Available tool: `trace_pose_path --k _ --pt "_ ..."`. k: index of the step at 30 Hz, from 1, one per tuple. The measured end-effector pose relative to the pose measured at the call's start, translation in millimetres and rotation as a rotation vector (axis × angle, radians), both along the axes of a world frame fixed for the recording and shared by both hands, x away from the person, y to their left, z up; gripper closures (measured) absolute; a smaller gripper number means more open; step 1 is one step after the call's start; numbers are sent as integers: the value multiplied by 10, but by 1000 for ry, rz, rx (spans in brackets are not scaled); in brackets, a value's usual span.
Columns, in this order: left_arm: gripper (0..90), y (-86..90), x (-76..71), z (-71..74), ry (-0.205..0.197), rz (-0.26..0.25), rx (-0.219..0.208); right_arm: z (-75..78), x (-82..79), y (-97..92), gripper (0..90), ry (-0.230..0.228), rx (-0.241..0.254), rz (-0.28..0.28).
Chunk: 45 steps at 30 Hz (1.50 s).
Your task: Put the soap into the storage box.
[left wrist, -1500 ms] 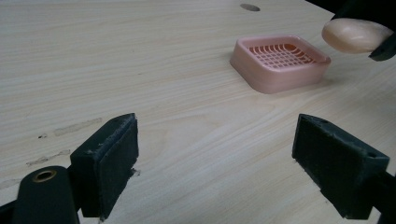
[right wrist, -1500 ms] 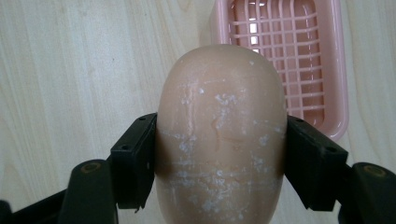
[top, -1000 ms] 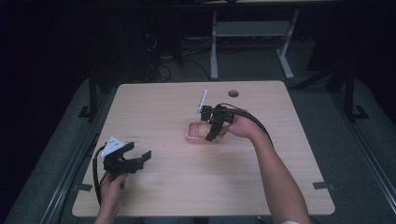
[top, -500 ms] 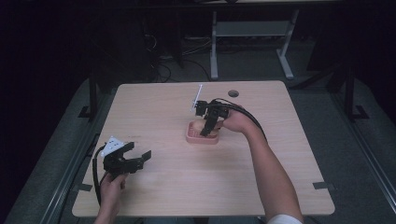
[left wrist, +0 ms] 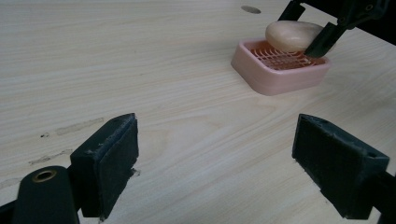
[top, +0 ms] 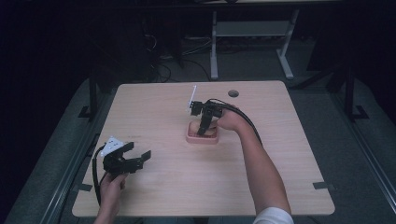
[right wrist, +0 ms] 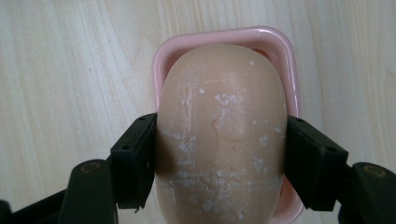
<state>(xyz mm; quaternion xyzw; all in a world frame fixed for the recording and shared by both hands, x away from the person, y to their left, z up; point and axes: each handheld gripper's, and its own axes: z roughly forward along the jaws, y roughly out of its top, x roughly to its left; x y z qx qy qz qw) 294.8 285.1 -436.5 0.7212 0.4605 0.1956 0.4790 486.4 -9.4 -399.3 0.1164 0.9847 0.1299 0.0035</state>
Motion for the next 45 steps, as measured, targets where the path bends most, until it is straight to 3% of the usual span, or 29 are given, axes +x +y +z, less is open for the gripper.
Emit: trace_pose_path --k 18,45 --pt "142 11 -5 7 -6 3 0 -124 77 62 315 15 -45 -3" --pt "143 22 -4 9 -10 7 0 -155 86 88 315 15 -42 0"
